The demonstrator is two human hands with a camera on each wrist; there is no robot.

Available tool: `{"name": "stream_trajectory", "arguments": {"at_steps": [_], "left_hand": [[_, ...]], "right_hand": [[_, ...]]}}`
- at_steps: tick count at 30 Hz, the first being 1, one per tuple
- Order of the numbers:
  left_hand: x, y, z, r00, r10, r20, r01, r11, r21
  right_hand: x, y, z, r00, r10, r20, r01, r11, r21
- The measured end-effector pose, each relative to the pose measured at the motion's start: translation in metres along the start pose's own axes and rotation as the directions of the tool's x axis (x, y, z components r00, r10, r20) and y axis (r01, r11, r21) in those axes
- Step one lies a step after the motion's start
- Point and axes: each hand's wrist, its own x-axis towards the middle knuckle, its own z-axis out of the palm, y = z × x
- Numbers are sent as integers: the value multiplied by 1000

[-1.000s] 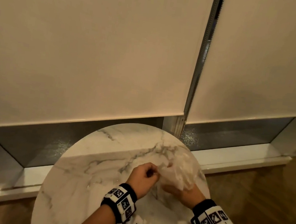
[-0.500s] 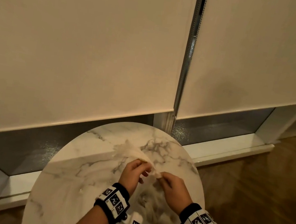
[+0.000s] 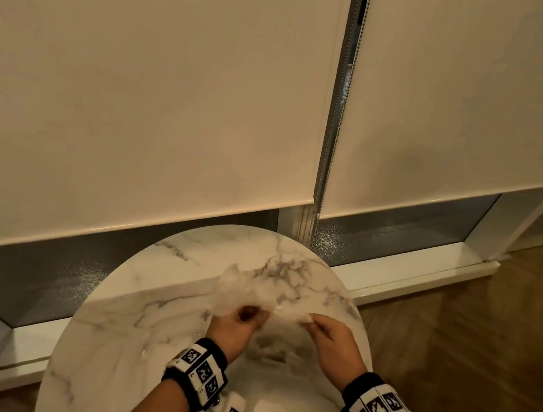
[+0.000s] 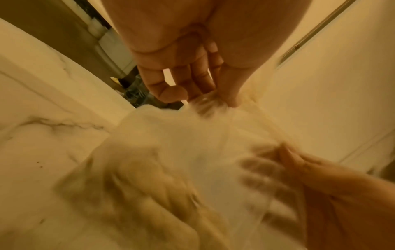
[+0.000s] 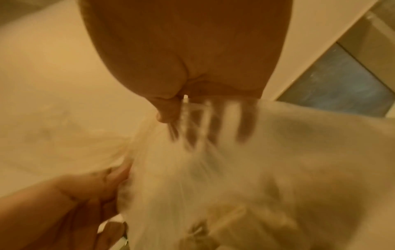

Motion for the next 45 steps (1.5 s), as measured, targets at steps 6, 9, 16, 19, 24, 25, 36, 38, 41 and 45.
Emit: {"name": "stream_trajectory", "arguments": {"at_steps": [6,9,16,19,24,25,36,38,41,45], "left_hand": [[4,1,-13,997,24,-72,-28,998,-51],[-1,3,-6,998,27,53,-24,998,-63],[-8,-3,8,988,45,151,-57,995,77],[-17,10,6,978,88,188,-86,996,-17],[-2,13,-27,998,58,33,-61,993,97],[0,14,-36,998,62,9,-63,991,118],[44,66,-87,986,107,-125,-72,964,255],[45,92,-89,985,101,-137,-83,988,130],[48,112,-91,970,162,-181,-169,985,-21],[43,110,-87,949,241,-205,-245,969,3]], "right_hand": [[0,10,-11,987,68,-149,-55,995,88],[0,7,-7,997,38,-70,-36,999,37],[-3,-2,18,994,-35,99,40,998,-49],[0,-2,27,991,-49,127,56,997,-51],[17,-6,10,993,20,112,-12,997,-74],[21,-7,4,994,24,104,-15,996,-91],[98,-77,-27,999,-31,26,38,930,-365],[111,-89,-29,999,-15,-30,8,974,-228],[116,-99,-30,999,-15,-41,15,1000,18],[103,-91,-31,996,-38,-78,51,985,166]]}}
